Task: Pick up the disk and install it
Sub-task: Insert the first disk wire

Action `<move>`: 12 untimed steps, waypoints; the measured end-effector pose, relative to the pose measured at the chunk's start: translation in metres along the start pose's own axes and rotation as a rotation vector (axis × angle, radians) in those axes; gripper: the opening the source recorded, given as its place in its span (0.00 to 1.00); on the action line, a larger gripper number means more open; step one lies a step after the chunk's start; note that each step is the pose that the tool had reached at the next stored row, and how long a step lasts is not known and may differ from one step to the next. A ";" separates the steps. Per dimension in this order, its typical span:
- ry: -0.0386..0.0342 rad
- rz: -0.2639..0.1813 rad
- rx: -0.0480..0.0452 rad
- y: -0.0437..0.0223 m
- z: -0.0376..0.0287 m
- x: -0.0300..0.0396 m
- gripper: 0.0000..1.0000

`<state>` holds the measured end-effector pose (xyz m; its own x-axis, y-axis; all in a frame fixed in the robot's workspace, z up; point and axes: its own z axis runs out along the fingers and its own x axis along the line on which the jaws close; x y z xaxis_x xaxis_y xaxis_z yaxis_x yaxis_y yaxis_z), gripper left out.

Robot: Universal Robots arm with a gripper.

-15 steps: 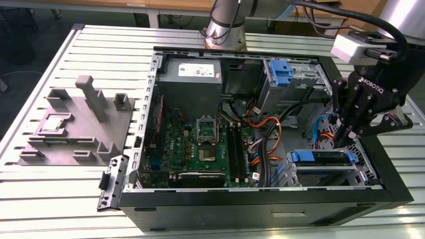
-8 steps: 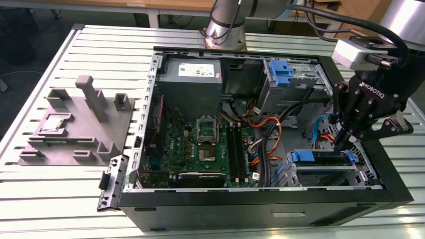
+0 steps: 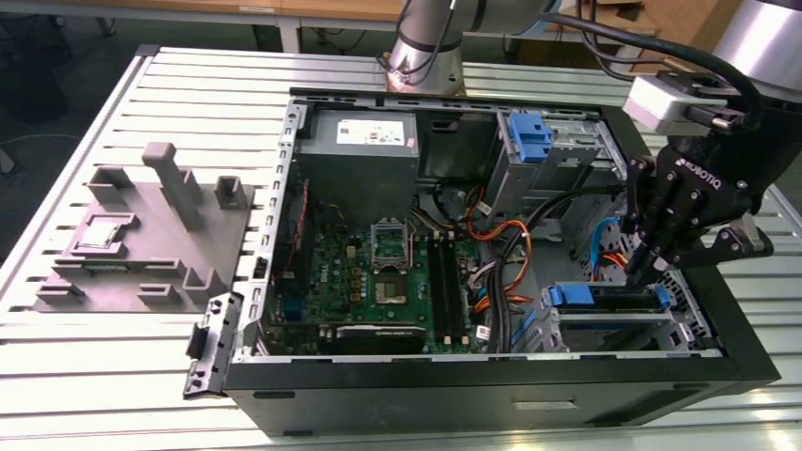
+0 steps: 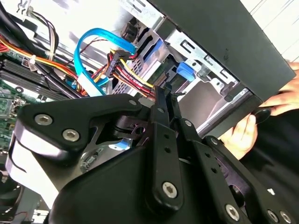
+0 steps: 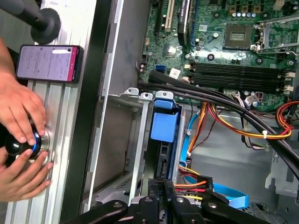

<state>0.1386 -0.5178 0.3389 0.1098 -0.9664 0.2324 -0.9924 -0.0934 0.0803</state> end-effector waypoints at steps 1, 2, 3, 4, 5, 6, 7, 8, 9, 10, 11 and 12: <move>-0.0009 0.010 -0.0023 0.0000 0.0003 -0.0001 0.16; -0.0016 0.017 -0.0042 0.0000 0.0006 -0.0001 0.16; -0.0021 0.024 -0.0056 -0.0002 0.0008 -0.0002 0.16; -0.0027 0.029 -0.0068 -0.0009 0.0011 -0.0002 0.16; -0.0029 0.032 -0.0075 -0.0020 0.0013 -0.0001 0.16; -0.0031 0.034 -0.0080 -0.0031 0.0015 -0.0001 0.16; -0.0032 0.035 -0.0082 -0.0035 0.0018 -0.0002 0.16; -0.0033 0.036 -0.0085 -0.0035 0.0021 -0.0002 0.16; -0.0033 0.036 -0.0087 -0.0035 0.0025 -0.0002 0.16; -0.0035 0.038 -0.0090 -0.0036 0.0030 -0.0003 0.16; -0.0037 0.040 -0.0096 -0.0036 0.0035 -0.0005 0.16; -0.0040 0.044 -0.0104 -0.0037 0.0040 -0.0006 0.16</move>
<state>0.1419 -0.5179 0.3345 0.0661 -0.9705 0.2320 -0.9956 -0.0486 0.0802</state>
